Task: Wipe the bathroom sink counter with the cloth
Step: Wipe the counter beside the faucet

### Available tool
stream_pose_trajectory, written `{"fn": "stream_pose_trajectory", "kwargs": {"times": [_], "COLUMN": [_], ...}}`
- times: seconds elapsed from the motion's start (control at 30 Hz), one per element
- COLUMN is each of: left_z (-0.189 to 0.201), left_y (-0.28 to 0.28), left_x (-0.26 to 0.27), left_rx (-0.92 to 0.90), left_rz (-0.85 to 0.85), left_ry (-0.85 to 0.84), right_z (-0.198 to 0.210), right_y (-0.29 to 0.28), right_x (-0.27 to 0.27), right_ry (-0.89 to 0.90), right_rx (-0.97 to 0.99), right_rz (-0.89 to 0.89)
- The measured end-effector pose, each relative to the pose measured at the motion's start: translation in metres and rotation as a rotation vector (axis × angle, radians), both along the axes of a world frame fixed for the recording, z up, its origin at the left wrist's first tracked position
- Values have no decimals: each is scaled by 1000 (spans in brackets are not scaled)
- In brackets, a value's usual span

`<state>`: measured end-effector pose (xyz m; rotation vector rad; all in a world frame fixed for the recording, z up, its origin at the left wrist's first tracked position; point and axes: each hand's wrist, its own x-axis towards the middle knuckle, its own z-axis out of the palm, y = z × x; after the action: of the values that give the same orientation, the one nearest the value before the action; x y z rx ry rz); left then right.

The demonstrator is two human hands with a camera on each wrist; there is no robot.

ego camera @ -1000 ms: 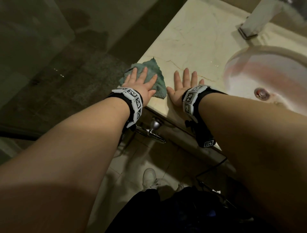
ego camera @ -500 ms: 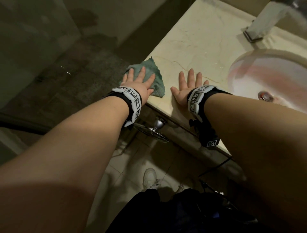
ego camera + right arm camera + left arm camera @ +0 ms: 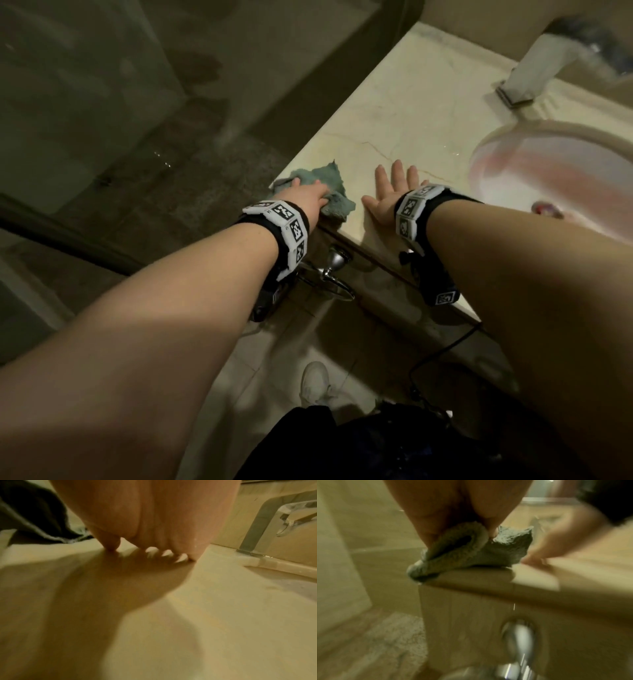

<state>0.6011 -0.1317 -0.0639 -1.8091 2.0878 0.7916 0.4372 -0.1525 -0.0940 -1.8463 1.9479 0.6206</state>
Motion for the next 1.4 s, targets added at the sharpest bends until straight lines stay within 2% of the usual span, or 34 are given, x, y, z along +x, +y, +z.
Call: {"fn": "stream_pose_trajectory", "kwargs": {"times": [0.1, 0.17, 0.4, 0.6, 0.7, 0.87, 1.1, 1.23, 1.33, 1.4], "left_z": [25, 44, 100, 118, 119, 114, 97, 84, 67, 47], "left_y": [-9, -19, -70, -120, -146, -185, -275, -326, -356, -365], "left_x": [-2, -3, -33, -77, -94, -112, -138, -159, -181, -196], "left_rx": [-80, -117, -252, -276, -266, -274, -292, -346, -344, -230], "left_rz": [143, 233, 297, 314, 331, 349, 254, 155, -23, -198], "left_ry": [138, 230, 333, 275, 220, 224, 241, 298, 317, 191], "right_z": [14, 37, 93, 104, 96, 80, 59, 43, 30, 19], "right_y": [-10, -20, -55, -89, -109, -143, -206, -238, -256, -261], "right_x": [-8, -17, -76, -124, -139, -148, -142, -146, -152, -154], "right_ry": [-59, -71, -121, -160, -165, -120, -194, -168, -189, -208], "right_rx": [-1, 15, -116, -63, -45, -32, -37, -32, -94, -115], "right_rz": [23, -74, -185, -265, -264, -235, -262, -309, -348, -366]}}
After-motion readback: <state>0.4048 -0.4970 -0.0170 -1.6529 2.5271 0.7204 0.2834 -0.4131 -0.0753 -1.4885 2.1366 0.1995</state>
